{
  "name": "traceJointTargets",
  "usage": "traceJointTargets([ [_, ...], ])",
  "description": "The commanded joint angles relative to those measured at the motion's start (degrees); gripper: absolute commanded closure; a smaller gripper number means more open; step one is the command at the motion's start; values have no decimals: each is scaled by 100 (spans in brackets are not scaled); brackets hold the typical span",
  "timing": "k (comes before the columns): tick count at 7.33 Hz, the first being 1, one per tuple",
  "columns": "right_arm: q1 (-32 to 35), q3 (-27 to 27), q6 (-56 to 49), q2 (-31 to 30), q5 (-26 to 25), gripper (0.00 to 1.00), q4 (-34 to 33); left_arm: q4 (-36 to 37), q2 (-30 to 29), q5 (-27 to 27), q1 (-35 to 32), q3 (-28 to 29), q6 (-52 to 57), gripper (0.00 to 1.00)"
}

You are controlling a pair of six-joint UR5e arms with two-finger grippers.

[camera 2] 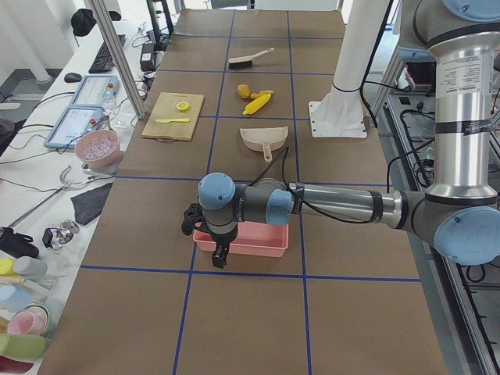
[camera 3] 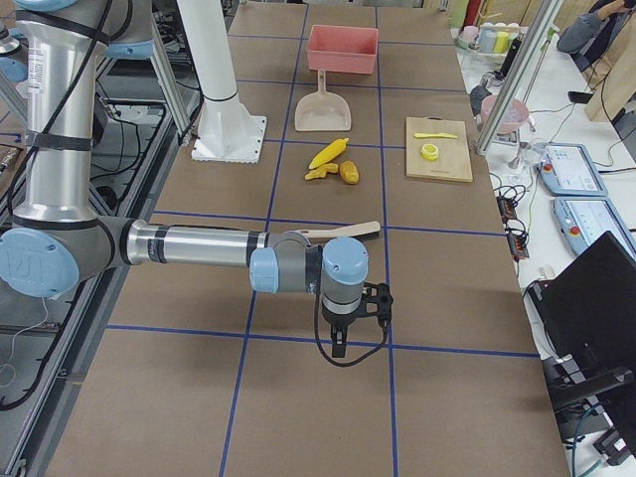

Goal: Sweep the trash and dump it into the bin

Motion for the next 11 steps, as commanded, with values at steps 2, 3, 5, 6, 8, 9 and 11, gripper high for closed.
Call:
traceJointTargets([
  [2,-19,30,-35,-9,17,0,9,5,4,9,6,-7,-7,1],
  [3,-19,22,-61,-17,78,0,26,5,-4,27,6,1,-7,1],
  [5,-19,4,-62,-62,228,0,26,5,-13,35,6,-16,-7,1],
  [6,-19,13,-62,-62,220,0,26,5,-22,35,6,-25,-7,1],
  [8,-19,152,18,-79,237,0,26,5,-5,44,6,-16,-7,1],
  [9,-19,206,9,-70,281,0,26,5,4,44,6,-16,1,1],
  [11,-45,363,209,-62,719,0,9,31,4,44,6,19,1,1],
])
